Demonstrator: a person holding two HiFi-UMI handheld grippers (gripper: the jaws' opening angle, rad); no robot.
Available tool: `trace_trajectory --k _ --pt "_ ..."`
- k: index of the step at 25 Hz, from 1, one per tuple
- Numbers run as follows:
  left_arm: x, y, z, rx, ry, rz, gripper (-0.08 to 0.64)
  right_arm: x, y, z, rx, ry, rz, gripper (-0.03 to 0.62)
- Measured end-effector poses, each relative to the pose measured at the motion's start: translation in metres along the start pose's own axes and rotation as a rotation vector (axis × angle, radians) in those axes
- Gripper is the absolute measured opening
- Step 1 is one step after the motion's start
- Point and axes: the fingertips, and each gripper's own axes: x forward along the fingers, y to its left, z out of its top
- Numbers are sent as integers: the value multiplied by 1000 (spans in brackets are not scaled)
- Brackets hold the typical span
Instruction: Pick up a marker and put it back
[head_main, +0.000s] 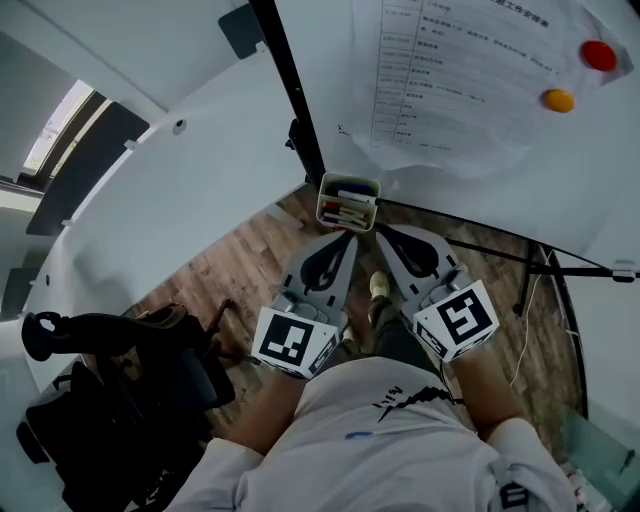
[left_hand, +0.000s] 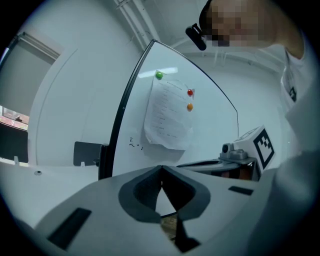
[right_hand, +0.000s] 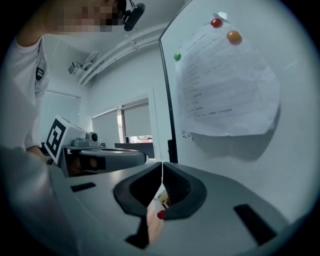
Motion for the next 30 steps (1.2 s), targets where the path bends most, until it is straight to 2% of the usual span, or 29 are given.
trace_trajectory --k 5,11,18,26,30 --pt "18 23 -8 -25 6 54 11 25 -20 -14 2 46 51 15" --pt "28 41 -23 -52 19 72 11 41 -26 -28 6 79 60 15" --pt "37 43 -33 -58 28 53 11 41 -38 -43 7 111 19 15" --pt "47 49 -54 -71 48 50 11 49 -58 -83 0 187 -16 15" --pt "51 53 -52 -82 14 67 11 55 -66 -108 0 237 -27 17"
